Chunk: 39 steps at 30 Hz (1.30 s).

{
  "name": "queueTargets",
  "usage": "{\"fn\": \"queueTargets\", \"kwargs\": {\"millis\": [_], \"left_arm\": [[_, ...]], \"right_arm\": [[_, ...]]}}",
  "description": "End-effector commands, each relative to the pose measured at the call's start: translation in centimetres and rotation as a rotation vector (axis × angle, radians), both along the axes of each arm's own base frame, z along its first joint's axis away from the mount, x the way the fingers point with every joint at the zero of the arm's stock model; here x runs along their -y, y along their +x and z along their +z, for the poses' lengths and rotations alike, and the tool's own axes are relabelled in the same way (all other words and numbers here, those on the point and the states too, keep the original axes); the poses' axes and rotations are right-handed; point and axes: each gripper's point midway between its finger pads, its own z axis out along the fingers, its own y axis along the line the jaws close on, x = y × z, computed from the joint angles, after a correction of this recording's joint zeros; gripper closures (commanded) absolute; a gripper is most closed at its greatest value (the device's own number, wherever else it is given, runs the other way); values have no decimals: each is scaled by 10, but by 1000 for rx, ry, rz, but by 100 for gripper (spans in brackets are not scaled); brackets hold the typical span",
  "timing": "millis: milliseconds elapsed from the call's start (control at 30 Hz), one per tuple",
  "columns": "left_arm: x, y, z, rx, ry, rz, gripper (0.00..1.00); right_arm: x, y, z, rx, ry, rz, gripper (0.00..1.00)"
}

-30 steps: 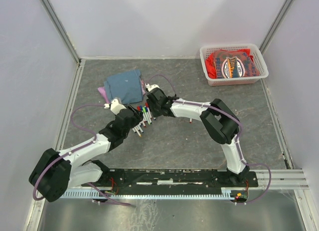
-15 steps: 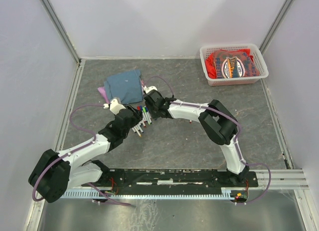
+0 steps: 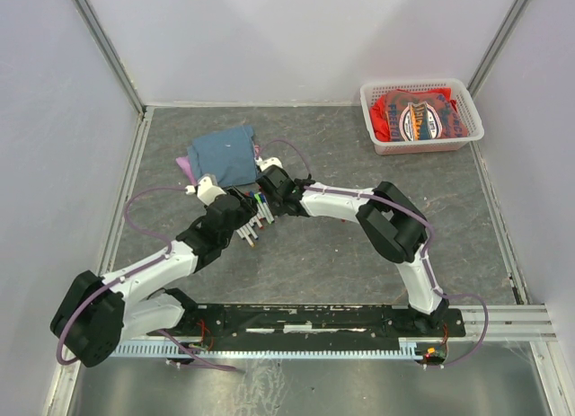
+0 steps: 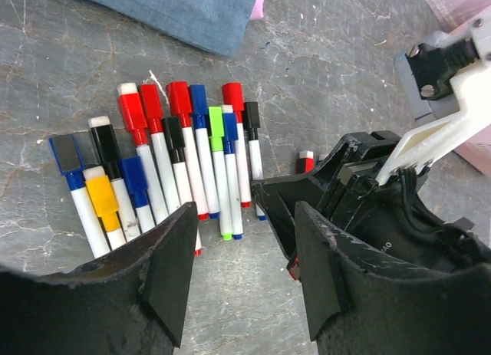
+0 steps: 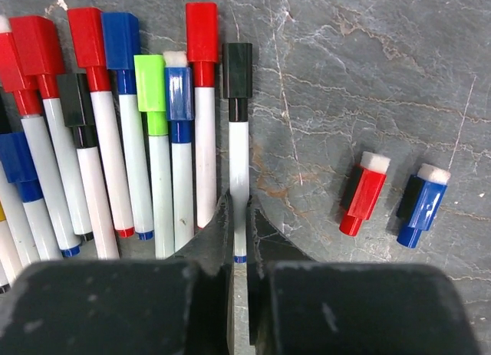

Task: Open the pen caps
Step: Pick up the pen from the center of the board, then open the pen cap from the pen.

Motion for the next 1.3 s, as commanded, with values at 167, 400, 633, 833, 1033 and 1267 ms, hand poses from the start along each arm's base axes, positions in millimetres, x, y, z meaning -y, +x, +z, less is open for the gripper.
{"fn": "queueTargets", "kwargs": {"millis": [167,400,633,833,1033,1267], "left_arm": [[10,3,29,24,-28,-46,33],[23,-9,33,-1,-83,-126,32],[49,-20,36,-25,-150,-272,32],[69,-25,28,-77,-189,-357,32],[77,-26,25,-85,-240,-371,32],[78,-27,24,-82,-262,-371,38]], "right_arm": [[25,-19,3,-9,-5,-59,99],[33,-41,39,24,164,-67,99],[27,-85,68,28,327,12,99],[22,-115,94,40,469,62,99],[19,-132,109,44,527,105,99],[13,-138,109,30,557,128,99]]}}
